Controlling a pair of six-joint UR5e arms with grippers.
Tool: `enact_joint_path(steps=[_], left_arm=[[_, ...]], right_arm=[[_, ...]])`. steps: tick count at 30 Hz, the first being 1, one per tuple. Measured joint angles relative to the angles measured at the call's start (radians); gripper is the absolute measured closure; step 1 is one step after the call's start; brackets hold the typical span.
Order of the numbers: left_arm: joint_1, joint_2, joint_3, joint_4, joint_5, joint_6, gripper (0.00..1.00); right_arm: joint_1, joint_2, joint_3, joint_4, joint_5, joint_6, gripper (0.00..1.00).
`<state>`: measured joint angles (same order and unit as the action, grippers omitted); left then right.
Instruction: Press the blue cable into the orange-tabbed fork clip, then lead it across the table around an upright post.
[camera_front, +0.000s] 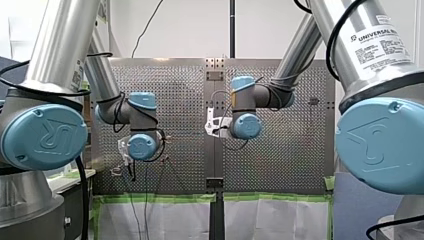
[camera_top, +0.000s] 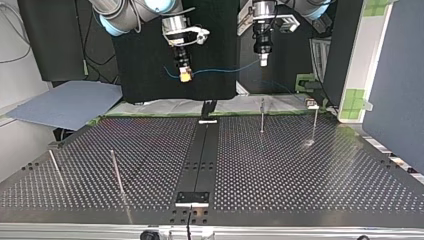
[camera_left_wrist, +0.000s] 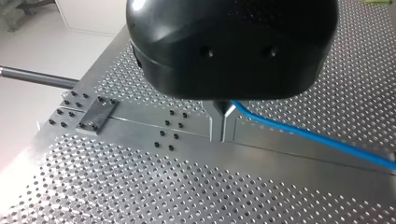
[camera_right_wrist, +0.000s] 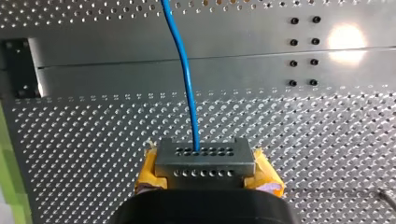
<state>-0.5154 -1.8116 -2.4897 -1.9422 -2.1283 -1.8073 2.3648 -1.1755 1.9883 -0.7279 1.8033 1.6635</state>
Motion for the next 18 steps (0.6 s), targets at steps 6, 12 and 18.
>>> enact_joint_path(steps=[6,12,18], left_arm=[[0.017,-0.044,-0.028,0.047,0.009,0.006,1.0],[0.062,-0.101,-0.019,0.087,0.045,0.022,1.0],[0.117,-0.141,-0.014,0.093,0.099,0.042,1.0]], right_arm=[[-0.003,-0.002,-0.001,0.029,0.0,0.007,1.0],[-0.004,0.027,-0.002,0.019,0.003,0.009,1.0],[-0.006,0.076,-0.02,-0.026,-0.001,0.01,1.0]])
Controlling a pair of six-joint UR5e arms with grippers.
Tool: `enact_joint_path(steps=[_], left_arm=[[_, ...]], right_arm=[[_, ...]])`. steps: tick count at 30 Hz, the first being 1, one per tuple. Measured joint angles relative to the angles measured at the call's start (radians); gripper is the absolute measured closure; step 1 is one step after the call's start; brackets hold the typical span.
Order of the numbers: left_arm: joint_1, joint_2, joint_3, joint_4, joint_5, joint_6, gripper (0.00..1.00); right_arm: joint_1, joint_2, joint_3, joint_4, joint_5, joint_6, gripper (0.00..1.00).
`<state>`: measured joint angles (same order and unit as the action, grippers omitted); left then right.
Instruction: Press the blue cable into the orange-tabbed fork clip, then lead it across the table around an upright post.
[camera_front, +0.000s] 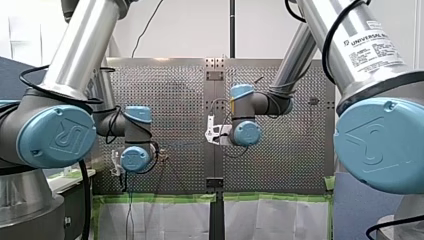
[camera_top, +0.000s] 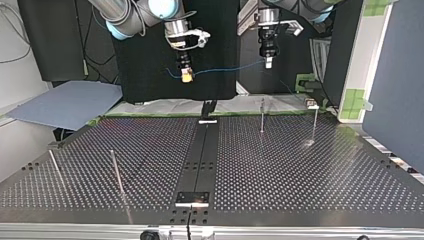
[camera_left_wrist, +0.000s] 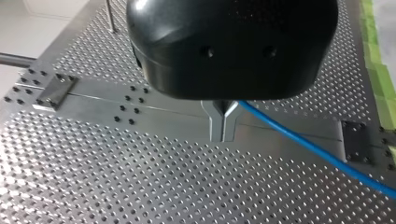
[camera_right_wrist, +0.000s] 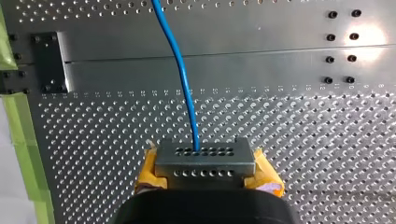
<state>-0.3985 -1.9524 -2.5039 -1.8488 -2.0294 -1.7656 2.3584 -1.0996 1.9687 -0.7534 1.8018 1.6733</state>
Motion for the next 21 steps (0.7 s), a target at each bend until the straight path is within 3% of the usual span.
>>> enact_joint_path(steps=[12,21], left_arm=[[0.118,-0.034,0.028,0.003,0.118,0.053,1.0],[0.192,-0.118,0.099,0.051,0.2,0.043,1.0]], right_arm=[[-0.004,0.122,-0.09,-0.084,0.0,0.02,1.0],[-0.006,0.2,-0.151,-0.091,-0.023,0.022,1.0]])
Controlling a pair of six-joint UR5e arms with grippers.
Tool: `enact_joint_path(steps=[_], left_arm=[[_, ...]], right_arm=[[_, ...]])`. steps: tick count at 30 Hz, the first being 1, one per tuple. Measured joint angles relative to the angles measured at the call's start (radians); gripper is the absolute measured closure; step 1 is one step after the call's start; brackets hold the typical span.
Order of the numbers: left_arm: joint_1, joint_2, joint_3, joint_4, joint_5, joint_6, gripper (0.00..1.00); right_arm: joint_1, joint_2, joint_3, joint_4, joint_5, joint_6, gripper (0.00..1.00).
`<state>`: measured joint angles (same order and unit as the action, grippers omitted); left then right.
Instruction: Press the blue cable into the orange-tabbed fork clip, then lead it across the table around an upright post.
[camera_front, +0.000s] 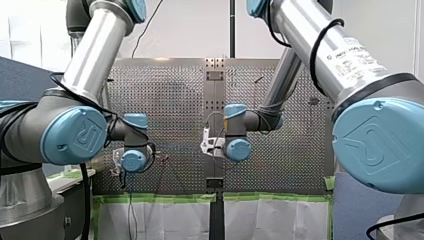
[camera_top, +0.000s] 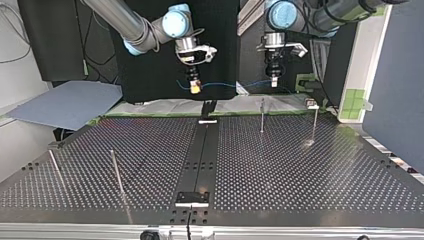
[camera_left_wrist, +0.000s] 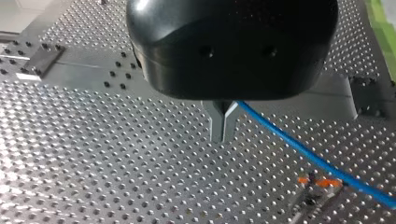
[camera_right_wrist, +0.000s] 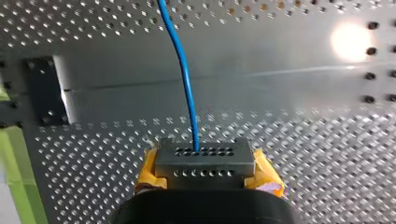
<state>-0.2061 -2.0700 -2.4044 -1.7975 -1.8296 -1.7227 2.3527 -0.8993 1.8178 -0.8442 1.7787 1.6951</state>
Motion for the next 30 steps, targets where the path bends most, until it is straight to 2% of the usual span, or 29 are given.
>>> enact_joint_path(steps=[4,12,22,30], left_arm=[[0.007,-0.043,0.012,0.0,0.018,0.011,1.0],[0.011,-0.123,0.023,0.0,0.016,0.014,1.0],[0.014,-0.137,0.07,-0.005,0.032,-0.01,1.0],[0.017,-0.138,0.112,-0.025,0.041,-0.061,1.0]], right_arm=[[-0.001,0.042,-0.035,0.002,-0.007,0.001,1.0],[-0.002,0.118,-0.096,0.009,-0.017,0.005,1.0],[-0.007,0.221,-0.169,0.042,-0.024,0.006,1.0],[-0.026,0.281,-0.192,0.051,-0.033,0.006,1.0]])
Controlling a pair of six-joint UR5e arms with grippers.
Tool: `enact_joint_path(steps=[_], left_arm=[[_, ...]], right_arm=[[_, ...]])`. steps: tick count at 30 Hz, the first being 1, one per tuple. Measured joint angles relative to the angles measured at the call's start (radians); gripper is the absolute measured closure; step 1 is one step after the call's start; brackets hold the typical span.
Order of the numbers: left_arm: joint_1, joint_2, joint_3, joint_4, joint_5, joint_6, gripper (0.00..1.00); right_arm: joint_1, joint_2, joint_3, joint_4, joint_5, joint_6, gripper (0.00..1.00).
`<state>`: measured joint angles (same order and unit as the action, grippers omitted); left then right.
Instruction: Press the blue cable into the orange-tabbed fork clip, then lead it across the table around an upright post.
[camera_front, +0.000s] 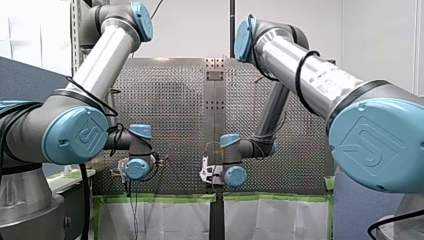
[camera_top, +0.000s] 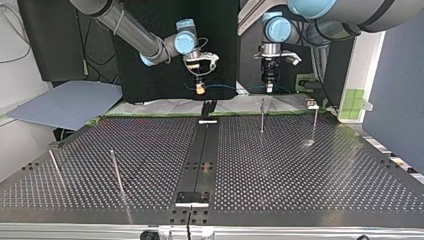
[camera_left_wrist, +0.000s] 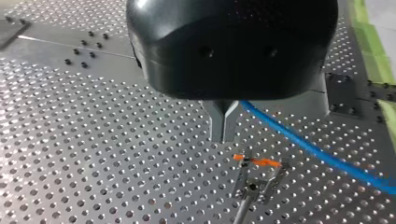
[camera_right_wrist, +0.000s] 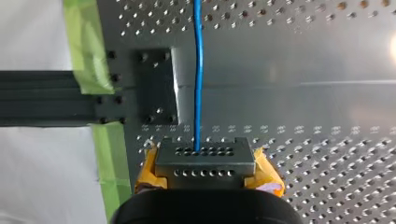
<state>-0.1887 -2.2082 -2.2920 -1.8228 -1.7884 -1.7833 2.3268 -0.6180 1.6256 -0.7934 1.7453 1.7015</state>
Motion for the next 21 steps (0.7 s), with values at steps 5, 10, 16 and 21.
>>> enact_joint_path(steps=[5,10,16,21], left_arm=[[0.009,-0.017,0.018,-0.002,-0.002,-0.011,1.0],[0.012,-0.058,0.046,-0.002,-0.003,-0.015,1.0],[0.026,-0.107,0.076,-0.029,-0.001,-0.013,1.0],[0.034,-0.116,0.09,-0.038,0.005,-0.006,1.0]], right_arm=[[-0.02,0.007,-0.01,0.004,-0.007,0.0,1.0],[-0.034,0.009,-0.022,0.012,-0.02,-0.003,1.0],[-0.041,0.009,-0.039,0.024,-0.031,-0.011,1.0],[-0.043,0.011,-0.051,0.031,-0.038,-0.019,1.0]])
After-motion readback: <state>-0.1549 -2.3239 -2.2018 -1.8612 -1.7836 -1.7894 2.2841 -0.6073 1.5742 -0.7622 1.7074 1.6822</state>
